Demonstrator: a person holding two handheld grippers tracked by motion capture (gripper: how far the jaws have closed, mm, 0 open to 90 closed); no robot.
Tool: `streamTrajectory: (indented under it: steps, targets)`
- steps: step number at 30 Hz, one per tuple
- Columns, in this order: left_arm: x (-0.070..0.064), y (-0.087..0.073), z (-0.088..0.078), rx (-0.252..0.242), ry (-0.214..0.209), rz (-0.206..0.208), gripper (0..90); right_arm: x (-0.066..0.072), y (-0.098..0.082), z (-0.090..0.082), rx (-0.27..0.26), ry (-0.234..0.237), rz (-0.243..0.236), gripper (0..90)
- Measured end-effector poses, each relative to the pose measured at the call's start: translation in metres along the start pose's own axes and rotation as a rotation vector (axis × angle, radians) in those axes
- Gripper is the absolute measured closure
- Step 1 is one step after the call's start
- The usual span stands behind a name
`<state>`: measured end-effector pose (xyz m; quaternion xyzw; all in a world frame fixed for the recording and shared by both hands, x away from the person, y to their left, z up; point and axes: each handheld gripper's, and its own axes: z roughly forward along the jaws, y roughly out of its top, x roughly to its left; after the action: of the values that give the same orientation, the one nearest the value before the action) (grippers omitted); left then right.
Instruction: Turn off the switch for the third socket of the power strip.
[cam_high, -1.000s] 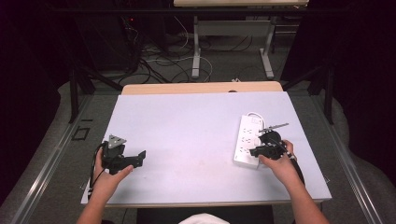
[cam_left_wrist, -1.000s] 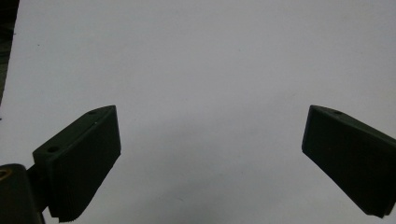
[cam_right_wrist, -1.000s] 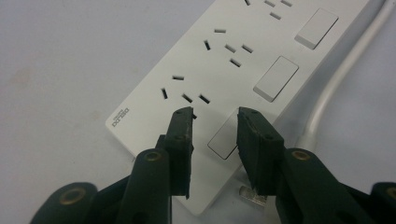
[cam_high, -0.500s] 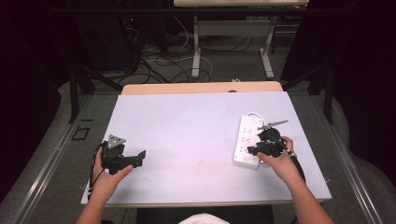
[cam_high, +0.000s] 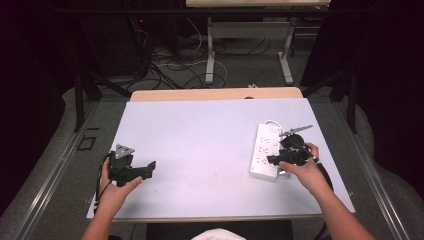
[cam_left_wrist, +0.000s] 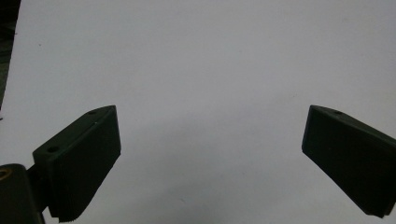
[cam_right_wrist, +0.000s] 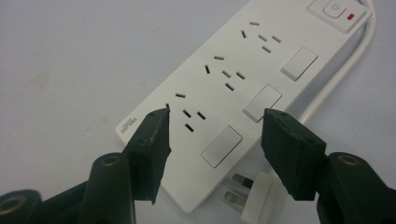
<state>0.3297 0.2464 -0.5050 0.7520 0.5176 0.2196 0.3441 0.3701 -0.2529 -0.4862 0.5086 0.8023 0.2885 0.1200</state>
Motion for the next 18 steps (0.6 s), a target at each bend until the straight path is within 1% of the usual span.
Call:
streamTrajectory:
  steps: [1,4,7,8,10,12,13,15,16,18]
  targets:
    - [-0.0005,-0.0001,0.0004,-0.006,0.002,-0.007,4.4,-0.0004,0.0003,-0.0007,0.0,-0.002,-0.005,41.2]
    - [-0.0007,-0.0001,0.0003,-0.006,0.001,-0.006,4.4,-0.0009,0.001,-0.0026,-0.001,-0.014,-0.014,39.4]
    - [-0.0005,-0.0001,0.0002,-0.008,0.001,-0.007,4.4,-0.0017,0.0008,-0.0032,-0.003,-0.015,-0.016,38.6]
    - [-0.0007,-0.0002,0.0003,-0.009,0.002,-0.01,4.4,-0.0023,0.0005,-0.0042,0.003,-0.022,-0.019,38.0]
    - [-0.0006,-0.0002,0.0003,-0.009,0.002,-0.01,4.4,-0.0029,0.0001,-0.0041,0.001,-0.009,-0.016,37.8]
    - [0.0001,0.0,-0.0004,-0.001,0.0,-0.004,4.4,-0.0042,-0.001,-0.0049,0.002,-0.022,-0.023,37.4]
    - [0.0005,0.0001,-0.0006,0.002,0.001,0.001,4.4,-0.0043,-0.0016,-0.0049,-0.001,-0.019,-0.019,35.9]
    - [0.0006,0.0,-0.0006,0.001,0.002,0.0,4.4,-0.0058,-0.0027,-0.0057,-0.009,-0.028,-0.029,34.1]
    - [0.0007,0.0,-0.0004,-0.002,0.002,0.0,4.4,-0.0062,-0.0033,-0.006,-0.011,-0.028,-0.022,32.8]
    - [0.0006,-0.0001,-0.0006,0.001,0.003,-0.002,4.4,-0.0077,-0.0043,-0.0066,-0.02,-0.028,-0.024,28.8]
